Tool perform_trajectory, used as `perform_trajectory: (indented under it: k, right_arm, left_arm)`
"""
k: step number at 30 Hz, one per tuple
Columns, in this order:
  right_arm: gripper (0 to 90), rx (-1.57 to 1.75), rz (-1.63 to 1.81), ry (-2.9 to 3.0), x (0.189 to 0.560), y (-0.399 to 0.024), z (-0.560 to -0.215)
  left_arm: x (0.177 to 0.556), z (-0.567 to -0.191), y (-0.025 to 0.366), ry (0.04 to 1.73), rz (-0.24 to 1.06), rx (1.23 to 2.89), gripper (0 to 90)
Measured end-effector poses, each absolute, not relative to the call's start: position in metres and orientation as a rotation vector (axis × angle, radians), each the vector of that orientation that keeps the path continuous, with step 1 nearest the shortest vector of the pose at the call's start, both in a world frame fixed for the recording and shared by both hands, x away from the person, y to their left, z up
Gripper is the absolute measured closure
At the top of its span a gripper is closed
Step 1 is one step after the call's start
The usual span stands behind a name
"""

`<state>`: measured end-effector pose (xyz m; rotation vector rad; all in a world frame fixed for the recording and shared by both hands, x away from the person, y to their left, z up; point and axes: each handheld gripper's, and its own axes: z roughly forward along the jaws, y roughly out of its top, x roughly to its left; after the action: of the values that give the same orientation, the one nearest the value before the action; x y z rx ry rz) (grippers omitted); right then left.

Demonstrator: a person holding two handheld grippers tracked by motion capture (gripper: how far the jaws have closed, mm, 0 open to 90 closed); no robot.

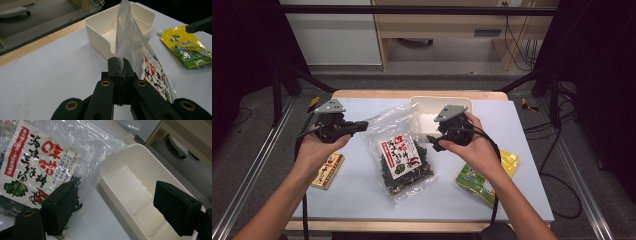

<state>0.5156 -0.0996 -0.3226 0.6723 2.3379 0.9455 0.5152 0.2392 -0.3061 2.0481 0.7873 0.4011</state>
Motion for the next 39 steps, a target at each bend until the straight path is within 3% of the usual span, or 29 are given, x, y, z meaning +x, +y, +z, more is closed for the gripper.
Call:
perform_trajectory:
  k: [7,14,30,36,39]
  right_arm:
    - [15.5,0.580,0.865,2.381,0.521,-0.101,-0.287]
    - [19.3,0.540,0.828,2.387,0.524,-0.109,-0.269]
    - [16.6,0.431,0.816,2.463,0.535,-0.105,-0.258]
    - [21.7,0.375,0.832,2.535,0.540,-0.098,-0.259]
    - [32.2,0.329,0.835,2.613,0.544,-0.093,-0.263]
  left_arm:
    - [0.519,-0.282,0.213,0.684,0.426,2.099,89.3]
    - [0.523,-0.269,0.195,0.621,0.425,2.123,89.3]
    - [0.512,-0.249,0.169,0.493,0.434,2.174,89.3]
    - [0.506,-0.245,0.162,0.450,0.434,2.183,89.3]
    - [0.504,-0.244,0.162,0.437,0.434,2.184,89.2]
